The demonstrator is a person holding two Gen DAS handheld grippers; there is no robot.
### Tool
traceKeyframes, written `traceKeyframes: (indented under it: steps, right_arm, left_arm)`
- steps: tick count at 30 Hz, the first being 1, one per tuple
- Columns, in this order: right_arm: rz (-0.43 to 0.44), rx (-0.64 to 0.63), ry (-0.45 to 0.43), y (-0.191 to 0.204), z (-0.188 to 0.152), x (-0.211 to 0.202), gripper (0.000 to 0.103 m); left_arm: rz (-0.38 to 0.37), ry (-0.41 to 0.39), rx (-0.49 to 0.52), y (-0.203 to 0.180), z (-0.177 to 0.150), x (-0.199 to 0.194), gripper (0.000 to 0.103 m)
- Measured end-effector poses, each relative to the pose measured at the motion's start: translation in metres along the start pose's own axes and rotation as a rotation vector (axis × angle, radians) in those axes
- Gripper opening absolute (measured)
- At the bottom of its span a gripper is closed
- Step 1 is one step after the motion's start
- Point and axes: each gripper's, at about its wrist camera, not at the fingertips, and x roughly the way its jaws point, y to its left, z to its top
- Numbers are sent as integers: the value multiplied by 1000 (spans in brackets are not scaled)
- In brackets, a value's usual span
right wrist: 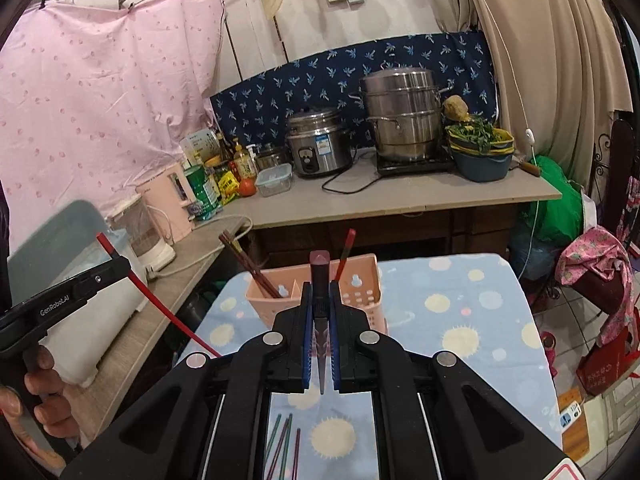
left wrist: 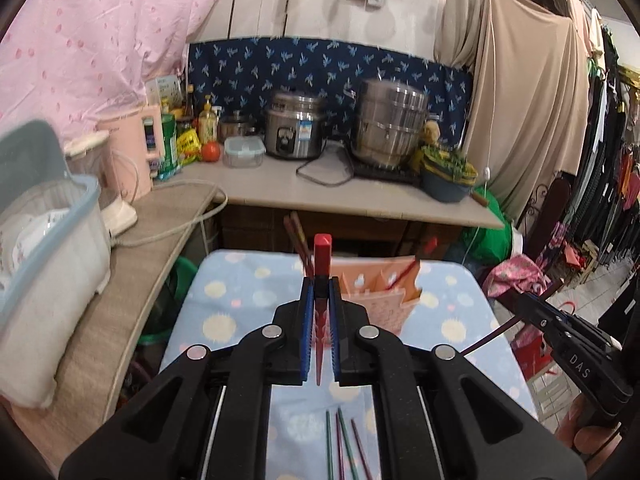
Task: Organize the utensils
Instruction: 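Lift both chopsticks, lower them into the pink holder and open both grippers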
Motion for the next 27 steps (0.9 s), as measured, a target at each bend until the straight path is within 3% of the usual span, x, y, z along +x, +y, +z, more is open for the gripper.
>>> traceKeyframes:
  steps: [8,14,27]
  right_arm:
    - [28,21,-127,5,66,21,7]
    - [22,19,-141,8,87,52,7]
    - [-7,17,21,-5,47,132,7]
  left_arm:
    - [-7,-136,-18,-6,66,9,7]
    - [-2,-194,-14,-10,93,29,7]
    - [35,-33,-13,-4,58,117,7]
